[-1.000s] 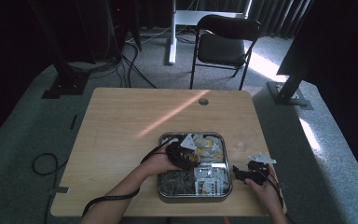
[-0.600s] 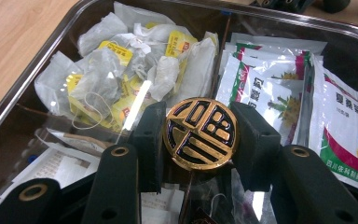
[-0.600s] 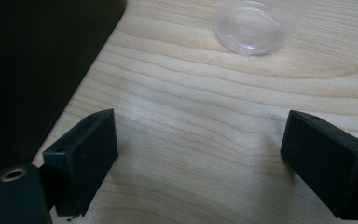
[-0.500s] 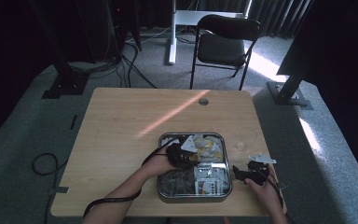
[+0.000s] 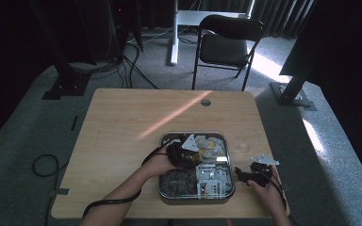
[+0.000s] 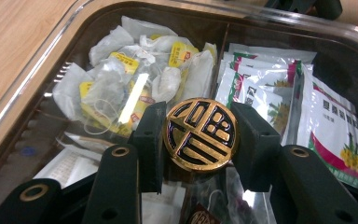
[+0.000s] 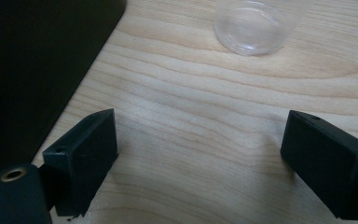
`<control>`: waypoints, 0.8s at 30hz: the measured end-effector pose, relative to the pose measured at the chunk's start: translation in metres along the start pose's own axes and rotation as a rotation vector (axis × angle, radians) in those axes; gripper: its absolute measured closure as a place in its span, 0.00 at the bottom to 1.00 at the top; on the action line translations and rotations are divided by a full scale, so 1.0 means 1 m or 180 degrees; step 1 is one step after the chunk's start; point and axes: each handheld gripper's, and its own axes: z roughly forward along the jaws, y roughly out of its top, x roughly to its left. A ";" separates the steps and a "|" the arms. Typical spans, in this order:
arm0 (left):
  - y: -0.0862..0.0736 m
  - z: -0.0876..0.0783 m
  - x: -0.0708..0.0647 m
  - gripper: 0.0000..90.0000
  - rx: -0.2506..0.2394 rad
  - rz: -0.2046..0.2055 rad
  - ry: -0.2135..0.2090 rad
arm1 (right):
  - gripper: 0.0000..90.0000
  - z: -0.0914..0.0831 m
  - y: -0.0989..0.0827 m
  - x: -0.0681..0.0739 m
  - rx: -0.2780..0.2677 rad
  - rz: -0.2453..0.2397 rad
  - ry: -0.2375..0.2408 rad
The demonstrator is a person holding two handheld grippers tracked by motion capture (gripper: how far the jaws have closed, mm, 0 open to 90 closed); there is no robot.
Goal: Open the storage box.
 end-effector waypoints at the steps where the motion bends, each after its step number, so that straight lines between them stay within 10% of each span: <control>1: 0.001 -0.001 0.000 0.65 0.0008 0.0016 0.0014 | 0.11 0.000 0.000 0.000 0.0000 0.0001 0.0000; 24: -0.009 -0.044 0.019 0.65 -0.0023 -0.0135 0.0268 | 0.11 0.000 0.000 0.000 0.0004 -0.0003 0.0001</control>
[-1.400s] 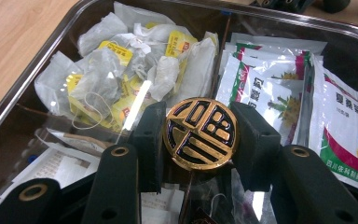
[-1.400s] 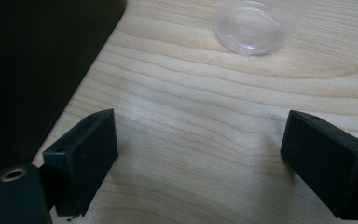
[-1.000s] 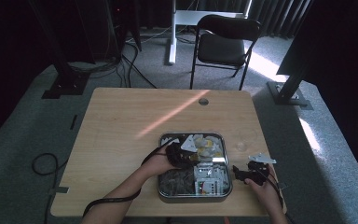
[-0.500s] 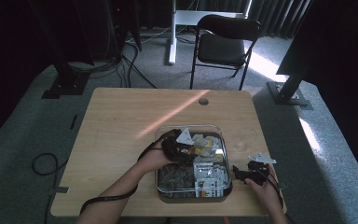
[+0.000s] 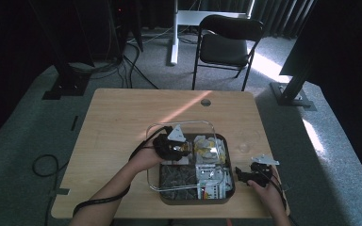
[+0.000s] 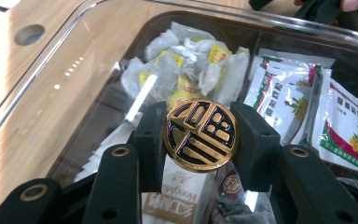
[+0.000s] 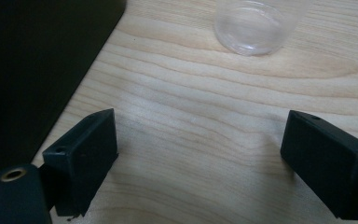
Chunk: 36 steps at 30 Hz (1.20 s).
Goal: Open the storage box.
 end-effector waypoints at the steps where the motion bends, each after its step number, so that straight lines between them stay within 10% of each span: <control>1: -0.001 -0.002 0.002 0.65 -0.0004 -0.0016 0.0005 | 0.11 0.000 0.000 0.000 -0.0001 -0.0001 0.0000; 36: -0.083 -0.083 0.040 0.65 0.0031 -0.0551 0.0517 | 0.11 0.000 0.000 0.000 0.0001 0.0007 -0.0001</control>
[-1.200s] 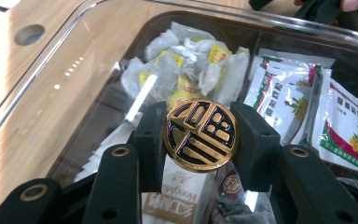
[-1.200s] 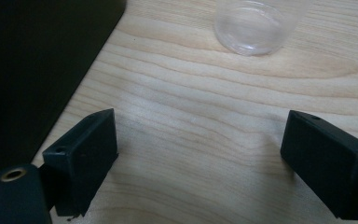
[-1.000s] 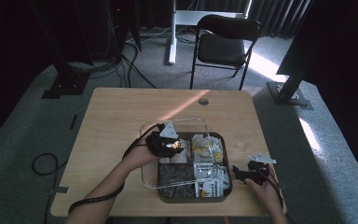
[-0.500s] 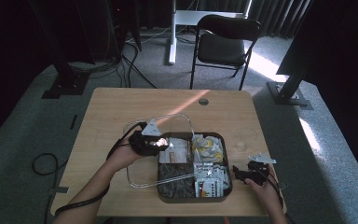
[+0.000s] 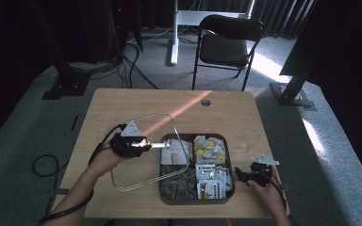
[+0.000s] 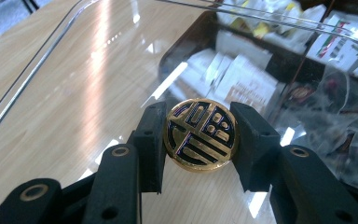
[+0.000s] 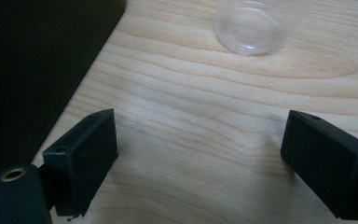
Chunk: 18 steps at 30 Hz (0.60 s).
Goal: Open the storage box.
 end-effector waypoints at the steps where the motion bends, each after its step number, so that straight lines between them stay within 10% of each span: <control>1: -0.003 -0.002 0.002 0.65 0.0003 -0.0012 0.0024 | 0.11 0.000 0.000 0.000 0.0000 -0.0001 0.0000; 18: -0.048 -0.035 0.035 0.65 -0.0062 -0.0354 0.0282 | 0.11 0.000 0.000 0.000 -0.0001 -0.0002 0.0001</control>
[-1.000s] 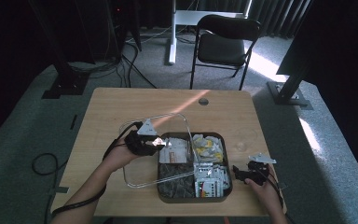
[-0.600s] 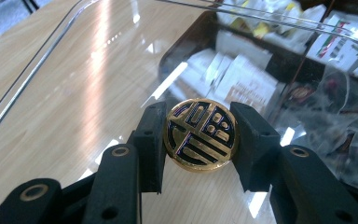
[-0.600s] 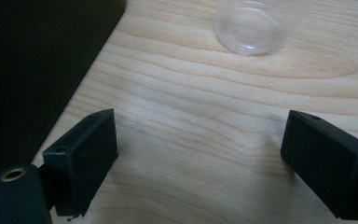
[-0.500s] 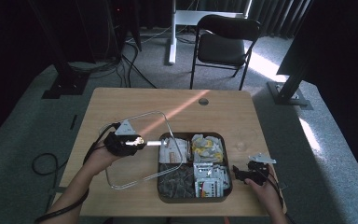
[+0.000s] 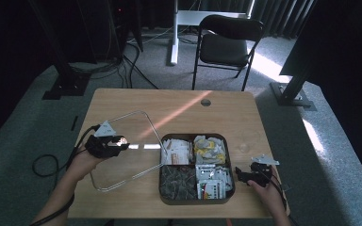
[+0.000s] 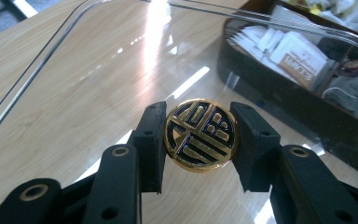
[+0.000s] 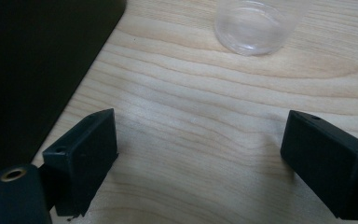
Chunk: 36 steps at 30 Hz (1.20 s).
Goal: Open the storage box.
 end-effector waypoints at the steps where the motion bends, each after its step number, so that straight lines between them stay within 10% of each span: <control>1: -0.002 -0.001 0.002 0.65 -0.0003 -0.0033 0.0015 | 0.11 0.000 0.000 0.000 0.0001 0.0000 0.0000; 36: -0.049 0.047 0.033 0.65 -0.0081 -0.0446 0.0461 | 0.11 0.000 0.000 0.000 -0.0001 0.0000 -0.0002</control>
